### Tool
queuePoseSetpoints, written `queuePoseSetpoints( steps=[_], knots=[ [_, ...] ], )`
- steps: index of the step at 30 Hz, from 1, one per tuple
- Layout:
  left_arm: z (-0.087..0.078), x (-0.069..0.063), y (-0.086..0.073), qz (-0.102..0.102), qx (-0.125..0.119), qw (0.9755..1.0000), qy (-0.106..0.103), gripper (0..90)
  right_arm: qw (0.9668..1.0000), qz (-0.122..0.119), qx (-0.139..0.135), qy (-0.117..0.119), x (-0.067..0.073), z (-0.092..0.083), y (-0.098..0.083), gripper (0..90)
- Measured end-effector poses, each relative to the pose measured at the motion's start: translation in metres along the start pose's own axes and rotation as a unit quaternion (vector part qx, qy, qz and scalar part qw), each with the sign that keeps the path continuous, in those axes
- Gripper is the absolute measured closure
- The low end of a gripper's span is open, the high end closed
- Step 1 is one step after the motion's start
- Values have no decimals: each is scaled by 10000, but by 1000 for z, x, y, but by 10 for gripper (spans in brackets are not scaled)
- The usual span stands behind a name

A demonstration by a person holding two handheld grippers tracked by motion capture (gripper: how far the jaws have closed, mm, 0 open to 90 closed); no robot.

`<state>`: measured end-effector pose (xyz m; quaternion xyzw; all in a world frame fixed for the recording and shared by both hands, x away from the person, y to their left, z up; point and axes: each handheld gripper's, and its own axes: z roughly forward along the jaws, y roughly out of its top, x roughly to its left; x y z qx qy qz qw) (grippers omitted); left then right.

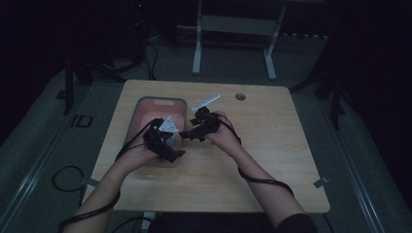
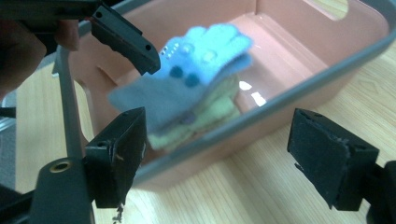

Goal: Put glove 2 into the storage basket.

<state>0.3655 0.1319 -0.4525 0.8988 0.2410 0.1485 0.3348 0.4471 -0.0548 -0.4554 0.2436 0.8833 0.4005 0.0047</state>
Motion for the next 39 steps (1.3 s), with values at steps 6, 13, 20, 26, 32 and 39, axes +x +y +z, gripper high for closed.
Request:
queuePoseSetpoints(
  steps=[6, 13, 20, 26, 32, 39],
  knots=[
    [10, -12, 6, 184, -56, 9996, -193, 21, 10000, -10, -22, -17, -2, -11, -10, 185],
    [18, -25, 13, 267, -154, 9989, -363, 21, 9997, -140, -50, -202, -7, -24, -23, 162],
    [25, -35, 15, 304, -204, 9980, -516, 21, 9997, -73, -72, -227, -17, -31, -44, 162],
    [32, -48, 18, 429, -246, 9969, -611, 21, 9996, -43, -71, -267, -21, -35, -60, 159],
    [43, -64, 17, 590, -255, 9955, -692, 21, 9995, -111, -73, -280, -22, -37, -75, 146],
    [53, -74, 15, 627, -232, 9946, -794, 21, 9993, -156, -48, -327, -22, -39, -91, 140]
  ],
)
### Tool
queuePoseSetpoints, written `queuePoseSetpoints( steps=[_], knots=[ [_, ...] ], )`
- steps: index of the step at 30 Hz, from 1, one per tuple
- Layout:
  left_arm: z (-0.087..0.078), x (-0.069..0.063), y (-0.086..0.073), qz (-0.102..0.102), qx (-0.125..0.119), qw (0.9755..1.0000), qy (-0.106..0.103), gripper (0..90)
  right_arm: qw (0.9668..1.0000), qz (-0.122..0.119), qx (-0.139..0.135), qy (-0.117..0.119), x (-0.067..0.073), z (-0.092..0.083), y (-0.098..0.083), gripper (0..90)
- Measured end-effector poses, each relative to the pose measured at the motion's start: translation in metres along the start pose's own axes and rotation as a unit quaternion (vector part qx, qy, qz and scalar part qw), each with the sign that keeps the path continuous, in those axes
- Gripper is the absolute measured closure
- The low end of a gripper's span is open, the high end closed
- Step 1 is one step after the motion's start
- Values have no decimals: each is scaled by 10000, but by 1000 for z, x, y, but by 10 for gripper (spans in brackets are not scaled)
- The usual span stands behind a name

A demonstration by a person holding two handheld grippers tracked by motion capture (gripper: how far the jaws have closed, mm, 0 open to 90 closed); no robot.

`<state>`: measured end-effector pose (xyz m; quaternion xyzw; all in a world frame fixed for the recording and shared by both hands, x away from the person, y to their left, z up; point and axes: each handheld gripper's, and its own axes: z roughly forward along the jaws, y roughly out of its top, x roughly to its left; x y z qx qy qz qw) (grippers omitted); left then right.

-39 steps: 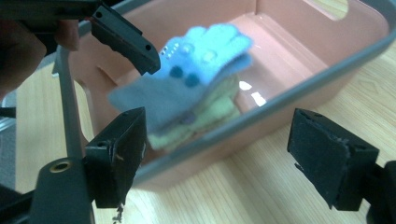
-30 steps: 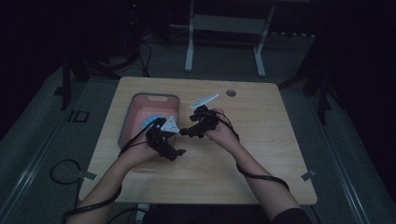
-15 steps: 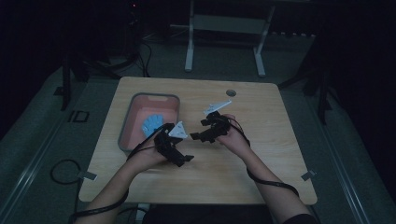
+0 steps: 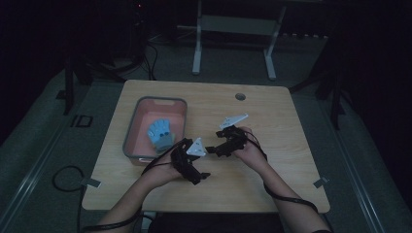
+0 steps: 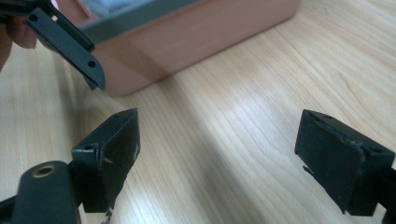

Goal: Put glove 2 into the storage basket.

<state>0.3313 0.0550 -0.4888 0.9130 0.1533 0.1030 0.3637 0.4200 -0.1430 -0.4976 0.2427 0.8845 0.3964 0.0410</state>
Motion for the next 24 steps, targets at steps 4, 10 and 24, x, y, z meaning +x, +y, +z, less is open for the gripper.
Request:
queuePoseSetpoints(
  steps=[4, 10, 24],
  knots=[
    [6, -3, -2, -12, -14, 10000, -50, 21, 10000, 60, 29, 1, -2, 0, -10, 140],
    [18, -10, -7, -38, -35, 9998, -182, 21, 9999, 123, 51, 24, -4, 2, -27, 137],
    [41, -26, -11, 54, -12, 9993, -369, 21, 9997, 205, -57, 75, -6, 3, -53, 138]
  ],
)
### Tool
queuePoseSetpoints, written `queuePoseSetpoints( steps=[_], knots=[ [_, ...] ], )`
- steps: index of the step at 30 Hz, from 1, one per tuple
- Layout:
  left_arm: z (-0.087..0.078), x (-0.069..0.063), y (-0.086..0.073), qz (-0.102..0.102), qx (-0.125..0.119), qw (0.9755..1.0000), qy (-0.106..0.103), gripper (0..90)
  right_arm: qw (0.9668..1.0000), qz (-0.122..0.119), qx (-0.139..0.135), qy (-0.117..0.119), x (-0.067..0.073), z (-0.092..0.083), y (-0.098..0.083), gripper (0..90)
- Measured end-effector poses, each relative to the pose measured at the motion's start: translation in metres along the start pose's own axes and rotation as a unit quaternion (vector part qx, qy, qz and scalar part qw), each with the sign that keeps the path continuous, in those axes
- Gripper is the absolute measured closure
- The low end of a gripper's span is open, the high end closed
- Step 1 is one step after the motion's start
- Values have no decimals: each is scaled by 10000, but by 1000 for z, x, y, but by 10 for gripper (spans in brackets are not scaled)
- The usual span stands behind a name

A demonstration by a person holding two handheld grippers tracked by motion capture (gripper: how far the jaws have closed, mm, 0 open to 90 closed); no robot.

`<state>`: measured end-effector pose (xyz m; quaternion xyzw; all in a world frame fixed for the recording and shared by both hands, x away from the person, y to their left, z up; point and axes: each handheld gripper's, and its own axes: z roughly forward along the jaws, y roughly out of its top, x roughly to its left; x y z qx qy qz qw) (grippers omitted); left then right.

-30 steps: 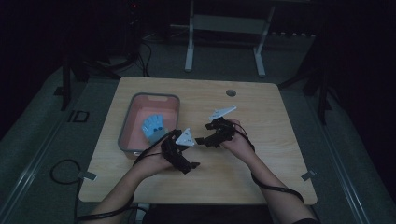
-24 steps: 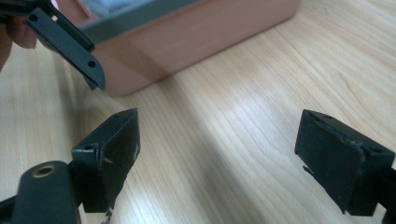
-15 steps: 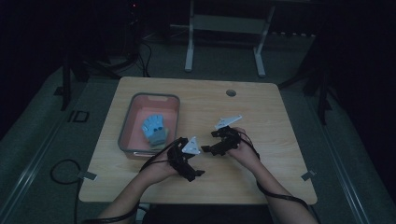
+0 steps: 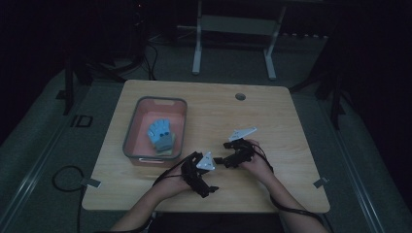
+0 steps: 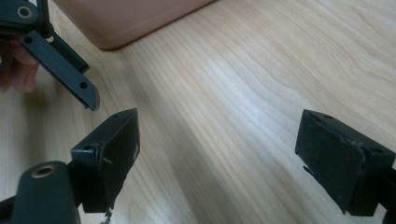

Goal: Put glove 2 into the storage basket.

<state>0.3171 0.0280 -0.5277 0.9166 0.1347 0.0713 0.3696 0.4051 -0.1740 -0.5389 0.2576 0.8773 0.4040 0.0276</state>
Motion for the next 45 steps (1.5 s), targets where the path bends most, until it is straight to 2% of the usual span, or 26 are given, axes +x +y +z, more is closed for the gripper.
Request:
queuePoseSetpoints(
  steps=[2, 9, 13, 16, 23, 27, 45],
  knots=[
    [6, -1, -2, -101, -51, 9998, -169, 21, 10000, 36, -24, 4, -1, 0, -4, 138],
    [16, -4, -5, -56, -52, 9999, -138, 21, 9999, 96, 25, -19, -3, 2, -15, 139],
    [19, -4, -7, -79, -135, 9997, -212, 21, 9998, 139, 82, -98, -4, 3, -20, 139],
    [20, -3, -9, -69, -118, 9998, -172, 21, 9999, 118, 33, -115, -5, 2, -22, 140],
    [22, -4, -12, 31, -142, 9999, -74, 21, 9997, -162, -146, -125, -4, 0, -28, 139],
    [20, -4, -12, -7, -232, 9997, -50, 21, 9994, -161, -261, -149, -3, -4, -30, 139],
    [19, -8, -15, 30, -229, 9997, 1, 21, 9989, -143, -349, -265, -5, -9, -34, 139]
  ],
)
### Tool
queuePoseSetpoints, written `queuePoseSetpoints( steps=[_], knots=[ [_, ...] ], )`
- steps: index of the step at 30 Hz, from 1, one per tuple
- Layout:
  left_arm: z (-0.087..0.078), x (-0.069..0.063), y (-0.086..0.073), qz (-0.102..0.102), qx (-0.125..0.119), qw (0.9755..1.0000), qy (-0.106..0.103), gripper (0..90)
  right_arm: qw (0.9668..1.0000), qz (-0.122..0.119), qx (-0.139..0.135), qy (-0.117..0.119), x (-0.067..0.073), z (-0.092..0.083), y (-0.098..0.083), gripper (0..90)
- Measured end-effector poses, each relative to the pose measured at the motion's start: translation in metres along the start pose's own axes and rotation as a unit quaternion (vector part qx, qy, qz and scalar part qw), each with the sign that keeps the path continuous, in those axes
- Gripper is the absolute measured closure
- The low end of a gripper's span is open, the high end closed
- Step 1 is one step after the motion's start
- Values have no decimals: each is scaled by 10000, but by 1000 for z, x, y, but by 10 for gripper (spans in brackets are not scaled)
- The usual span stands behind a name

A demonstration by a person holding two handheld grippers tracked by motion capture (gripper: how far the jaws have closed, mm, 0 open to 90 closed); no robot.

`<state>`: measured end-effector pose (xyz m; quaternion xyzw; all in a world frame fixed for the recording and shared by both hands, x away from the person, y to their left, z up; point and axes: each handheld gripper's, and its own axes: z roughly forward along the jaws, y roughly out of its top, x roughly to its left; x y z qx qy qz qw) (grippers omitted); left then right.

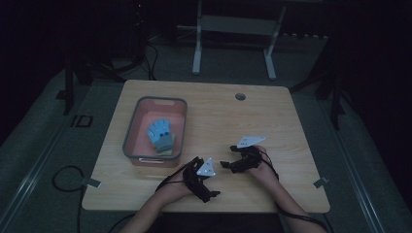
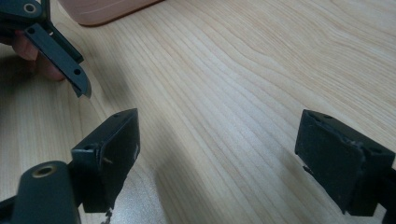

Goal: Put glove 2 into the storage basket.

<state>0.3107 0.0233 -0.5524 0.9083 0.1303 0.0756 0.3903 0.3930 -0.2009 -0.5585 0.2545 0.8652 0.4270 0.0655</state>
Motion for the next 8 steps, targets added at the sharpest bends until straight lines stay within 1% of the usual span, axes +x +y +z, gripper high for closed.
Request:
queuePoseSetpoints(
  steps=[8],
  knots=[
    [0, 0, -1, 3, -39, 10000, 5, 21, 10000, -32, 1, -29, 0, 0, 0, 140]
  ],
)
